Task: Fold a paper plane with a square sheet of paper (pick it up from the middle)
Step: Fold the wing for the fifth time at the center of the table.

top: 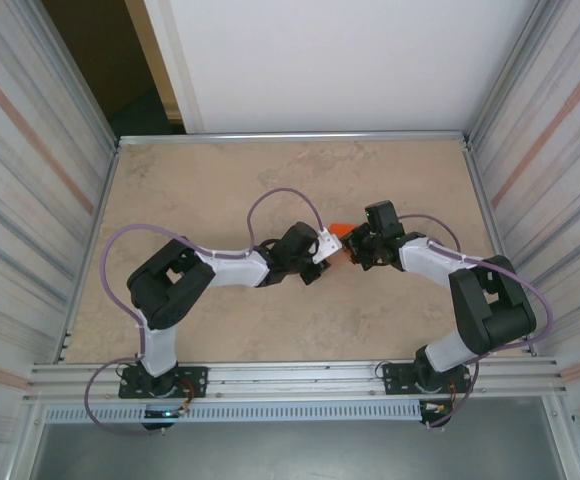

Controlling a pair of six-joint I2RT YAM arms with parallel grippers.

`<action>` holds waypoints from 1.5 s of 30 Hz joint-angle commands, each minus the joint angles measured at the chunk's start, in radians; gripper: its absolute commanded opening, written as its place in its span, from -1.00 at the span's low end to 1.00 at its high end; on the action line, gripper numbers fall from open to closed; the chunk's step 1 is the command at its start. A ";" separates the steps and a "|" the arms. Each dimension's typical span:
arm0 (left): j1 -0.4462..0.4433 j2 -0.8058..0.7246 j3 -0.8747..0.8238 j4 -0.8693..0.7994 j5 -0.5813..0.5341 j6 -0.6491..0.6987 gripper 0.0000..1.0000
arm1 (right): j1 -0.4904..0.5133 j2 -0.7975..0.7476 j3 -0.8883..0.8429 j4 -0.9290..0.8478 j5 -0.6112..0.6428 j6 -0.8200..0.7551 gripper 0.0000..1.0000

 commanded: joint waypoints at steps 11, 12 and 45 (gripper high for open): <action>0.001 0.008 -0.037 0.039 0.077 0.004 -0.82 | -0.075 -0.107 -0.010 -0.159 0.004 -0.079 0.15; 0.010 0.009 -0.035 0.038 0.106 -0.015 -0.83 | -0.080 -0.116 -0.013 -0.168 0.009 -0.088 0.16; 0.245 0.106 -0.006 0.130 0.623 -0.606 -0.92 | -0.064 0.029 0.131 -0.173 -0.162 -0.450 0.34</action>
